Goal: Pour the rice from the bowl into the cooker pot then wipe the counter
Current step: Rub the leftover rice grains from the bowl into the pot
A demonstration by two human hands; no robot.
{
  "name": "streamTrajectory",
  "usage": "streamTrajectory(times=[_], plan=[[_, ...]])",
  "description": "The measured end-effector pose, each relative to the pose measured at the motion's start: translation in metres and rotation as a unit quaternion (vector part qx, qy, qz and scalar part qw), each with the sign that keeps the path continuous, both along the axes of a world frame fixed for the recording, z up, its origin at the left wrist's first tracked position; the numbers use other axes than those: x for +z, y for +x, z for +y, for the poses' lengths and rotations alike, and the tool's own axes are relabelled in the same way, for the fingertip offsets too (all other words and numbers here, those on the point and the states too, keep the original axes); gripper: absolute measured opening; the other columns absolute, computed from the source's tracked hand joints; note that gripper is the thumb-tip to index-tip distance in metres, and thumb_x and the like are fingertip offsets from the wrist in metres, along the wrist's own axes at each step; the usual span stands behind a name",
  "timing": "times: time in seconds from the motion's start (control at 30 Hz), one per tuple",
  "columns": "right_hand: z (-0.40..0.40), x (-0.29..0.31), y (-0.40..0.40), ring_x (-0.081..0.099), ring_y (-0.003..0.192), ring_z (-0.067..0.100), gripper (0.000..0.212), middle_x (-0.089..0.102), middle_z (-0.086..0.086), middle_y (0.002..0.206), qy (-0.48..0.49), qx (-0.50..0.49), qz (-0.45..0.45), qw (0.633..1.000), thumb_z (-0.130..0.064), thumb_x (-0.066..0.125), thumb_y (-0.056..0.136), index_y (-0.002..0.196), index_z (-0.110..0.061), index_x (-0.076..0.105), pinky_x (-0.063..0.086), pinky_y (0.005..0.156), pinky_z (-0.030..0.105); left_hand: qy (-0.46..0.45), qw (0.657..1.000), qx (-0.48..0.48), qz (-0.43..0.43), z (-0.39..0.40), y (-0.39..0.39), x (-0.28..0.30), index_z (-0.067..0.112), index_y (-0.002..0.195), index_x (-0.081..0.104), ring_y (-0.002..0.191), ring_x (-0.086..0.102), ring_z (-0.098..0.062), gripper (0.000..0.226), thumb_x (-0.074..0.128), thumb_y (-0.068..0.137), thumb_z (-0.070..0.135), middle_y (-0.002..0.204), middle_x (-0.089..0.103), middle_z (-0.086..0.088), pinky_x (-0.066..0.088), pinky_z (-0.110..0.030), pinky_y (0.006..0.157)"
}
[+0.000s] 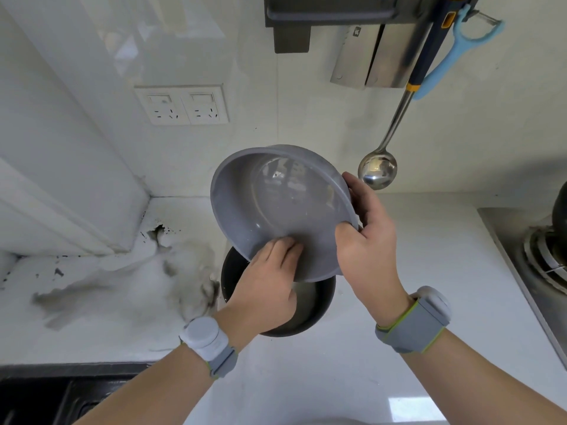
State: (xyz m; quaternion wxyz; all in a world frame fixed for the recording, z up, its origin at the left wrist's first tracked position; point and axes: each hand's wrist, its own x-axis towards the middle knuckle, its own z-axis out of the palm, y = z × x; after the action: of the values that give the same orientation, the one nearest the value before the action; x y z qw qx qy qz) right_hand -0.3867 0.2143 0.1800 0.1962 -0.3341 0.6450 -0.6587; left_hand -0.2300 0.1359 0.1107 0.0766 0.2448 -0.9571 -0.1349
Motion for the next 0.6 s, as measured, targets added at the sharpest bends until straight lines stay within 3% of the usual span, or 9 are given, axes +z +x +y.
streamTrajectory(times=[0.17, 0.27, 0.37, 0.53, 0.6], plan=[[0.004, -0.009, -0.003, 0.067, 0.088, -0.009, 0.074, 0.070, -0.025, 0.123, 0.028, 0.006, 0.013, 0.999, 0.000, 0.044, 0.077, 0.144, -0.027, 0.058, 0.053, 0.076, 0.012, 0.029, 0.999, -0.008, 0.041, -0.004, 0.007, 0.009, 0.015, 0.137, 0.054, 0.119, 0.049, -0.022, 0.068, 0.041, 0.071, 0.025, 0.134, 0.050, 0.001, 0.047, -0.038, 0.107], [0.005, -0.011, -0.002, 0.064, 0.082, -0.006, 0.073, 0.071, -0.023, 0.122, 0.030, 0.012, 0.026, 0.999, -0.001, 0.045, 0.077, 0.144, -0.030, 0.058, 0.056, 0.075, 0.017, 0.020, 0.996, -0.004, 0.085, -0.010, -0.001, 0.020, 0.013, 0.143, 0.048, 0.126, 0.048, -0.024, 0.069, 0.047, 0.075, 0.022, 0.142, 0.047, -0.001, 0.042, -0.037, 0.111], [0.006, -0.011, 0.000, 0.062, 0.079, -0.002, 0.073, 0.071, -0.022, 0.120, 0.028, 0.015, 0.027, 0.999, -0.001, 0.045, 0.077, 0.143, -0.030, 0.058, 0.057, 0.073, 0.020, -0.004, 0.997, -0.012, 0.076, -0.015, -0.014, 0.027, 0.011, 0.146, 0.046, 0.132, 0.045, -0.028, 0.070, 0.050, 0.078, 0.023, 0.147, 0.045, -0.005, 0.040, -0.039, 0.113], [0.007, -0.008, -0.005, 0.068, 0.100, -0.006, 0.075, 0.070, -0.019, 0.128, 0.023, -0.009, 0.011, 1.000, -0.002, 0.045, 0.076, 0.145, -0.026, 0.058, 0.053, 0.079, 0.013, -0.015, 0.999, -0.037, 0.037, -0.010, -0.014, 0.010, 0.007, 0.139, 0.056, 0.122, 0.052, -0.030, 0.054, 0.047, 0.089, 0.025, 0.138, 0.053, -0.009, 0.044, -0.043, 0.108], [0.006, -0.007, -0.007, 0.068, 0.093, -0.007, 0.076, 0.069, -0.022, 0.127, 0.026, -0.013, 0.013, 0.999, -0.004, 0.045, 0.075, 0.145, -0.029, 0.058, 0.053, 0.078, 0.014, -0.009, 0.999, -0.036, 0.030, -0.007, -0.007, 0.000, 0.005, 0.136, 0.059, 0.117, 0.055, -0.030, 0.048, 0.046, 0.094, 0.026, 0.134, 0.057, -0.010, 0.046, -0.045, 0.106]])
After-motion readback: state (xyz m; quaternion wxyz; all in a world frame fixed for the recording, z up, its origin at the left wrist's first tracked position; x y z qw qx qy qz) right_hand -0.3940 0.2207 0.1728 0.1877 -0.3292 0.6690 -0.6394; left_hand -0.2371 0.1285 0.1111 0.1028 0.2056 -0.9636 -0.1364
